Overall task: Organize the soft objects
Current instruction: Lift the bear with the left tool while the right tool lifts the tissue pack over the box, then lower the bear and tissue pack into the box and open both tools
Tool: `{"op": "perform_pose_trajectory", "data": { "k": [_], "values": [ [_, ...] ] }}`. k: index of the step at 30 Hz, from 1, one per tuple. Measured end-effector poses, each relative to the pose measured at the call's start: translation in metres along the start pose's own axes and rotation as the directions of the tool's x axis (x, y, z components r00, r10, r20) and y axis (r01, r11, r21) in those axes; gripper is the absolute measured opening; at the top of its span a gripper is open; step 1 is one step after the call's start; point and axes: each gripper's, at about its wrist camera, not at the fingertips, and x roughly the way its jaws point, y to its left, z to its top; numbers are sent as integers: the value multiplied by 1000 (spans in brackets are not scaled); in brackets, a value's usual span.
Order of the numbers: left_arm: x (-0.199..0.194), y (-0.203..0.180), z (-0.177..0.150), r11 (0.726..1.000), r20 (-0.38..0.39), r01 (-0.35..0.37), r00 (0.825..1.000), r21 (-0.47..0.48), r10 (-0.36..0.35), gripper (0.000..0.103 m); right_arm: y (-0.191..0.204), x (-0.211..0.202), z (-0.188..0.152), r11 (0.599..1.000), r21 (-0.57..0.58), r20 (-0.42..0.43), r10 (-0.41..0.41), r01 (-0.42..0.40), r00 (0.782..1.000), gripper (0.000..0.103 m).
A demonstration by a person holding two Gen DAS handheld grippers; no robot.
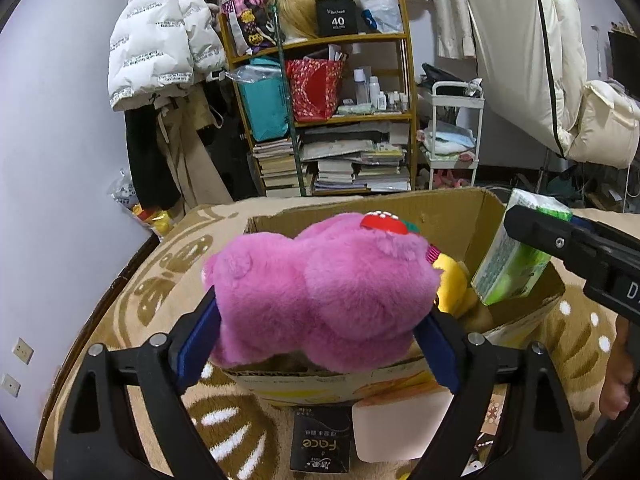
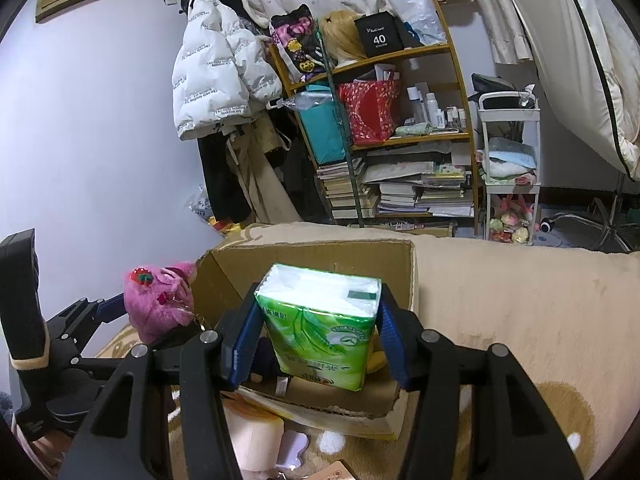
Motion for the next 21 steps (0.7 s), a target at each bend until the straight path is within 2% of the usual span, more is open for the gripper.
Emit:
{"op": "perform_pose_trajectory", "data": {
  "k": [8,10,15,17,21],
  "values": [
    [5,-6,-4,999,-25,-22,999,34,23,90,-5,3,-4,1000,14,-29,-7,7,1000,60],
    [4,-7,-4,999,-30,-24,999,39,25,96,-6,2,-3,1000,22,-29,-4,4,1000,63],
    [-7,-5,-3,1000,11,9,1000,21,-9,99,-5,-5,2,1000,29,-11,2,-2,1000,66],
    [-11,-6,-3,1000,30,-4,1000,25,3,100,-4,-8,4,999,32,-2,4,-4,1000,72],
    [-11,-3,-3,1000,12,-20,1000,17,19,102,-5,-13,5,999,49,7,3,-4,1000,82]
  ]
}}
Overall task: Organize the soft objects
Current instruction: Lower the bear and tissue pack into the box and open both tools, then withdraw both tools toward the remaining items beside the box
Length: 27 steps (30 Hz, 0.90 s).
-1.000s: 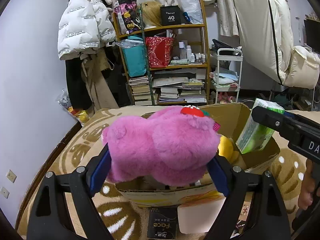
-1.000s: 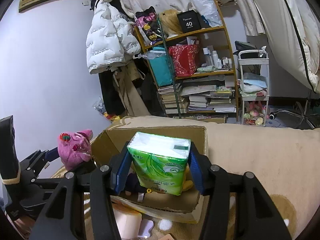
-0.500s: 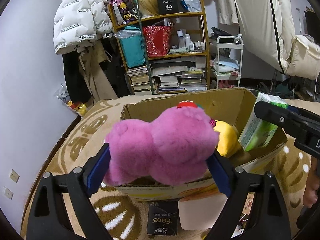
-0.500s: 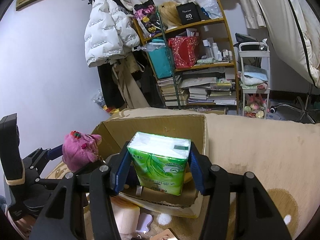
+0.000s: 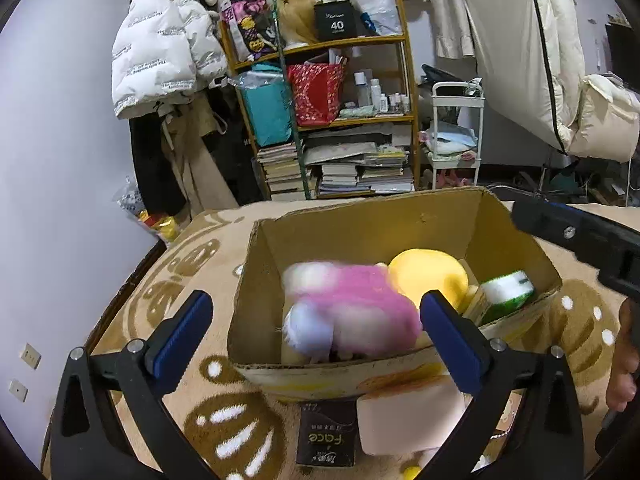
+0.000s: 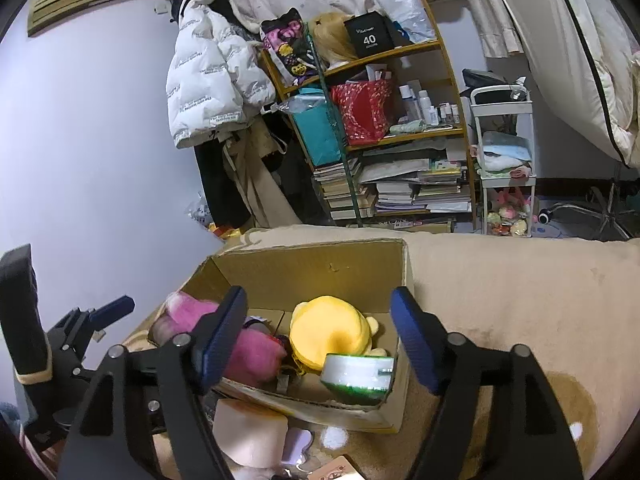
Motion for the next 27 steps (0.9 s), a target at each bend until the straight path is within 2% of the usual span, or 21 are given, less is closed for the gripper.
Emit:
{"op": "perform_pose_trajectory", "data": {
  "k": [1,2,5,12,18,27],
  "values": [
    [0,1,-1,1000,-8,1,1000,-3,-1,102,-1,-1,0,1000,7,0,-3,3,1000,89],
    [-1,2,-1,1000,-8,-8,1000,-4,8,102,-2,-1,0,1000,14,1,-5,5,1000,91],
    [-7,4,-1,1000,-9,-28,1000,1,28,102,-4,-3,-2,1000,25,-12,-6,7,1000,91],
    [-25,16,-6,999,-53,-26,998,-40,23,102,4,-22,-3,1000,6,-9,-23,23,1000,93],
    [-46,26,-16,997,-101,-27,995,-71,20,102,20,-43,-10,999,-40,-9,-37,36,999,93],
    [-85,42,-28,993,-95,-11,996,-120,-1,102,56,-70,-25,985,-158,-26,-73,68,997,93]
  ]
}}
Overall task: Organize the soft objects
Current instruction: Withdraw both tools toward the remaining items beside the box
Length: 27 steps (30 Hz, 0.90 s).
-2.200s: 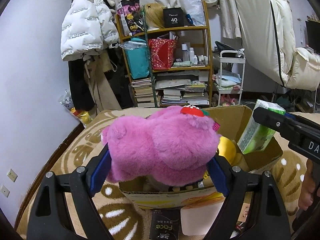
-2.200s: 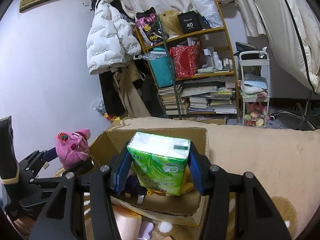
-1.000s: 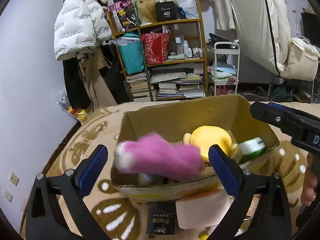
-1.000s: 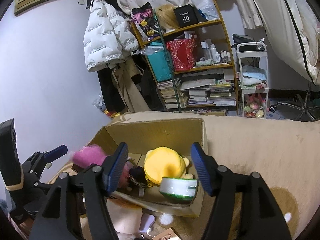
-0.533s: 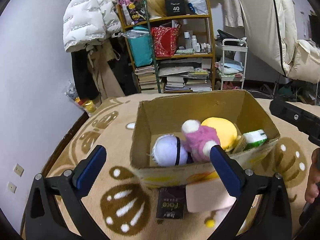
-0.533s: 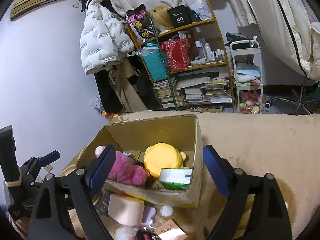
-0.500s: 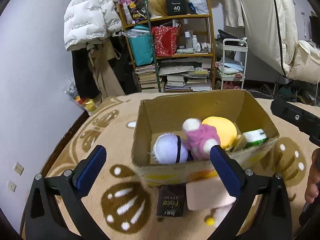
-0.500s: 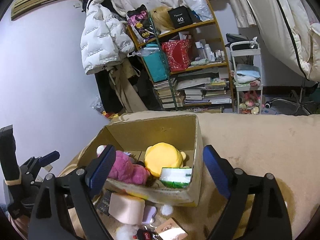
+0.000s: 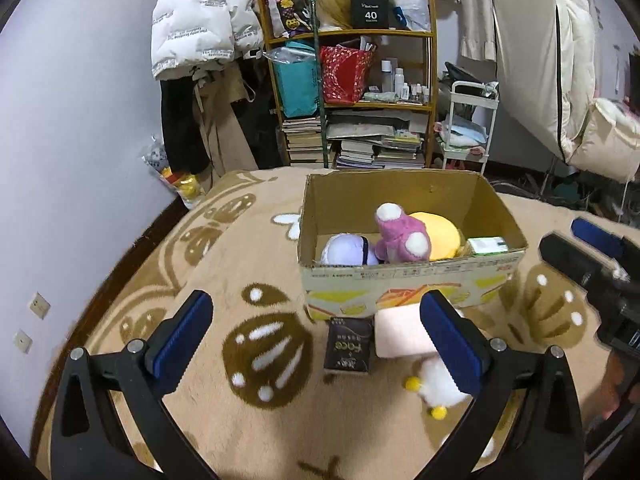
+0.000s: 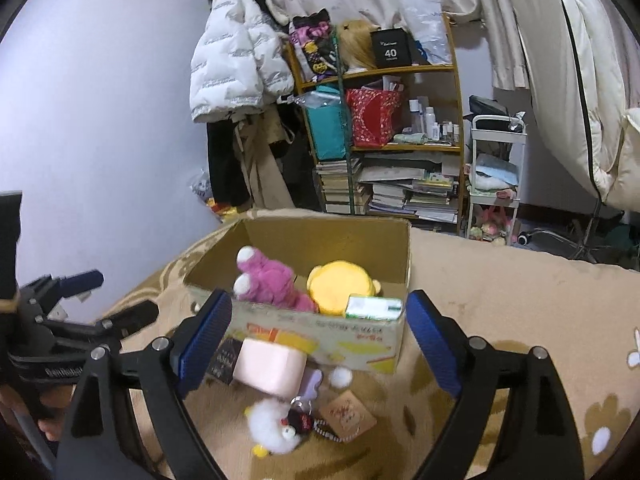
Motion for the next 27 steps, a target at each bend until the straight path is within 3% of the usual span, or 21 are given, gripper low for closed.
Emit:
{"op": "perform_pose_trajectory", "data": {
  "k": [3,14,20,27],
  "values": [
    [-3,7,-5,999,-22,32,999,-31,-33,102,7,-3,-8,1000,-16,-26,-5,5,1000,93],
    [25,12,-11,998,-142,12,990,-54,-19,102,7,12,-29,1000,0,-143,-9,9,990,93],
    [51,6,-17,998,-209,-47,977,-30,40,102,3,31,-37,1000,12,-195,-2,4,981,93],
    [84,4,-19,999,-317,-19,948,-48,3,102,0,44,-40,1000,9,-226,1,1,974,93]
  ]
}}
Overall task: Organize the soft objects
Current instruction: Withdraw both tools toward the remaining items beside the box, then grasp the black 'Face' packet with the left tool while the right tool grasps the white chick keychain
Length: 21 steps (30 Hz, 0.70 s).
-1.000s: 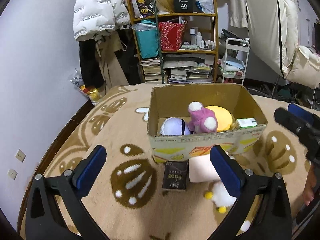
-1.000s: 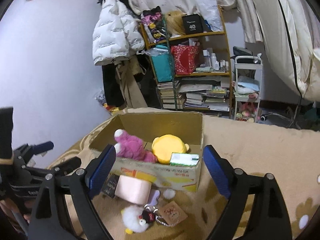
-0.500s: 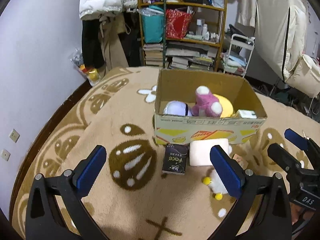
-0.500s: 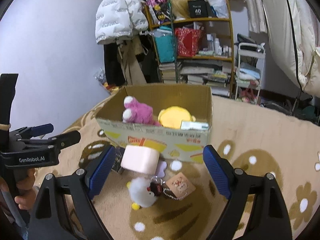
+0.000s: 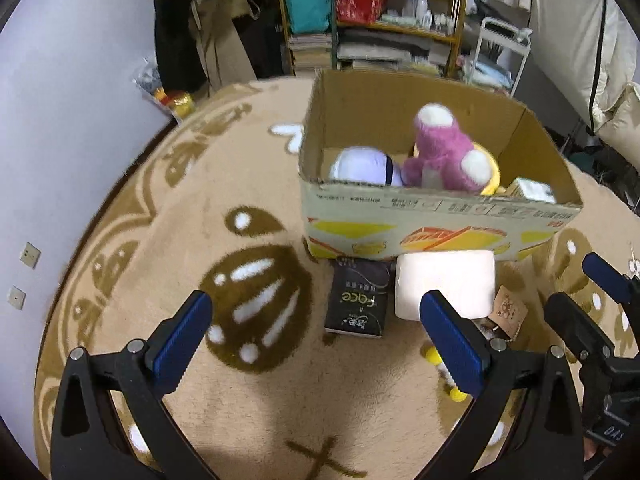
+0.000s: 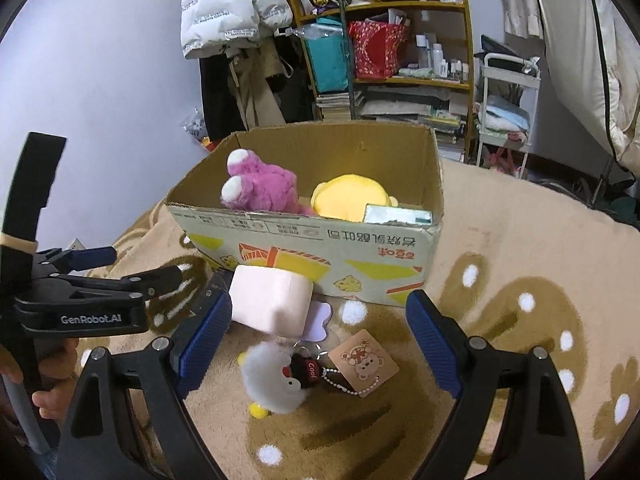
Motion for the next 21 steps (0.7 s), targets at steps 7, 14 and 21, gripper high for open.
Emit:
{"op": "perform_pose_trajectory", "data": {
  "k": [7,14,21],
  "values": [
    [33,10,5,999,-127,27,991,-47,-32,102,1,15,3,1000,-19,-38,4,-5,999,93],
    [53,9,7,999,-193,27,980,-47,-36,102,3,34,2,1000,-19,-98,16,-18,995,93],
    [72,8,6,999,-251,10,968,-38,-20,102,3,47,-6,999,7,-163,46,-45,986,93]
  ]
}}
